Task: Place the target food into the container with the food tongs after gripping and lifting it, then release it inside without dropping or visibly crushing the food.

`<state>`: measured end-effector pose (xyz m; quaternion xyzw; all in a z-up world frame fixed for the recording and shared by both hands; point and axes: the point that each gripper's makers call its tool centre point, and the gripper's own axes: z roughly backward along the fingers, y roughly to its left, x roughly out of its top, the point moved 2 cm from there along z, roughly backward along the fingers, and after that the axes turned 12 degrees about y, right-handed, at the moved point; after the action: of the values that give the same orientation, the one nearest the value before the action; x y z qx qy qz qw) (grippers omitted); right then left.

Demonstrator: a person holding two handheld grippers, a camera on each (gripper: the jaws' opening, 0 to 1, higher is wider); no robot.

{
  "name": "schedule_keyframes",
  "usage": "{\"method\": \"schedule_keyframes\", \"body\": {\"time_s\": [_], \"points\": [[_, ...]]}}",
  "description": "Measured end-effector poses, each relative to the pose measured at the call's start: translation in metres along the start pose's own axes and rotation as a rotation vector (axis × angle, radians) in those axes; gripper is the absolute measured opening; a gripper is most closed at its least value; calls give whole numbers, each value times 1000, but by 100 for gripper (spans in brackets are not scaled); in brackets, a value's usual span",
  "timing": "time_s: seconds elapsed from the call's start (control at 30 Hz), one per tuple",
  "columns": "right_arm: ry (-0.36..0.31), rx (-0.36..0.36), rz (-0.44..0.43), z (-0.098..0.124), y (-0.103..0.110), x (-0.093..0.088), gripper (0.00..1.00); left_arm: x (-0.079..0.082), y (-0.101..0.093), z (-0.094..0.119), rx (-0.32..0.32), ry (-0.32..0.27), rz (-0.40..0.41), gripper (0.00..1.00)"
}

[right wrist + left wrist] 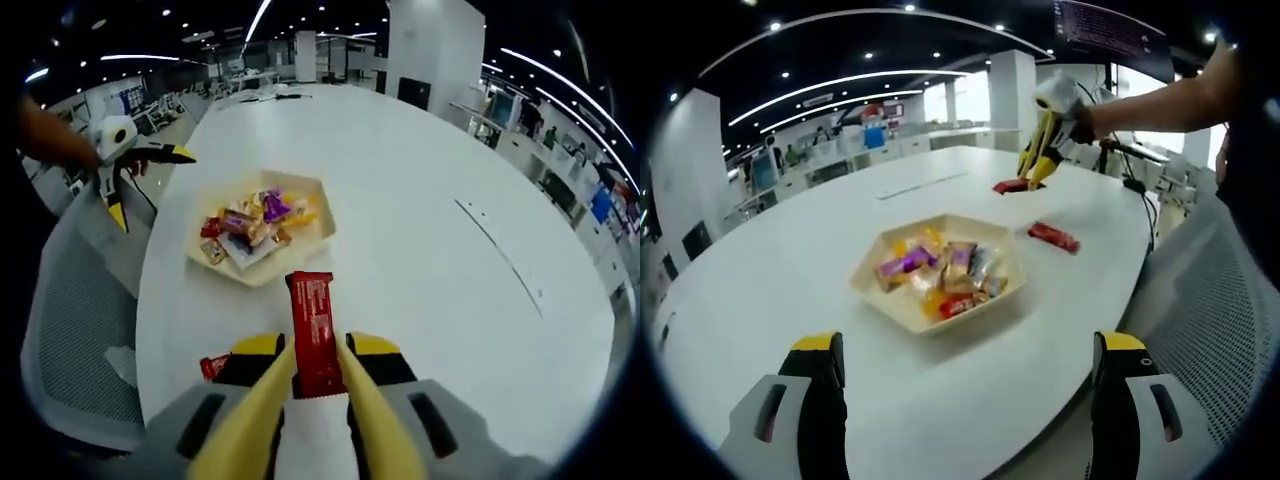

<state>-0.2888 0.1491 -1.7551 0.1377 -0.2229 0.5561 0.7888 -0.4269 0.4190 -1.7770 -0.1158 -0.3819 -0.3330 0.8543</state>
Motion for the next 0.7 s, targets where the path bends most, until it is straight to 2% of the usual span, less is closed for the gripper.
{"method": "schedule_keyframes", "body": {"time_s": [0.7], "points": [[-55, 39, 114, -30, 23, 97, 23, 0, -1, 0, 0, 1, -12, 99]]}}
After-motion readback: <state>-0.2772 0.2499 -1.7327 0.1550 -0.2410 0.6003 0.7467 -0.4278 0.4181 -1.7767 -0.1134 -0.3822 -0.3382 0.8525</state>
